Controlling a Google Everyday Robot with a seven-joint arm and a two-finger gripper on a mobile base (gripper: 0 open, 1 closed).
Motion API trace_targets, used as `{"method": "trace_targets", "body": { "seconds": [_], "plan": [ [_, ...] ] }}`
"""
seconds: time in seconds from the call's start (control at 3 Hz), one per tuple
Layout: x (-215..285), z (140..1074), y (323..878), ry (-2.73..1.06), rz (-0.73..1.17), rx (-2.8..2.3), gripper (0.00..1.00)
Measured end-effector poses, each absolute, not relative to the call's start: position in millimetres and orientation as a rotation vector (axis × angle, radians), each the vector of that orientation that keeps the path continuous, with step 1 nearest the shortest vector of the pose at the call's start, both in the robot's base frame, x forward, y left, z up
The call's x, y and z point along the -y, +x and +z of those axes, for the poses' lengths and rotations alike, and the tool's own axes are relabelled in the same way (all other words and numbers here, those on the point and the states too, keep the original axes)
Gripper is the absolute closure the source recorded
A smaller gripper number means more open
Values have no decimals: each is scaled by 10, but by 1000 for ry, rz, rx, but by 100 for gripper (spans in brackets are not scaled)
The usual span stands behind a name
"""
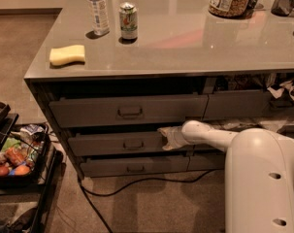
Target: Open middle drawer
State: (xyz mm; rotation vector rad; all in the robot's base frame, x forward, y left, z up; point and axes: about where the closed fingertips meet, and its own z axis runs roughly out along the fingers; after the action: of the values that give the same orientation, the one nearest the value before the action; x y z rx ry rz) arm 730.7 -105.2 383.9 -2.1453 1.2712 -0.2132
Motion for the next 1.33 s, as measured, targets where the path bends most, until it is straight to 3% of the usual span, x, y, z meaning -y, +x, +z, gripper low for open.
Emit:
{"method": "trace_targets", "body": {
  "seconds": [1.33],
  "plan": [
    [1059,3845,7230,-2156,-151,-1301,100]
  ]
}}
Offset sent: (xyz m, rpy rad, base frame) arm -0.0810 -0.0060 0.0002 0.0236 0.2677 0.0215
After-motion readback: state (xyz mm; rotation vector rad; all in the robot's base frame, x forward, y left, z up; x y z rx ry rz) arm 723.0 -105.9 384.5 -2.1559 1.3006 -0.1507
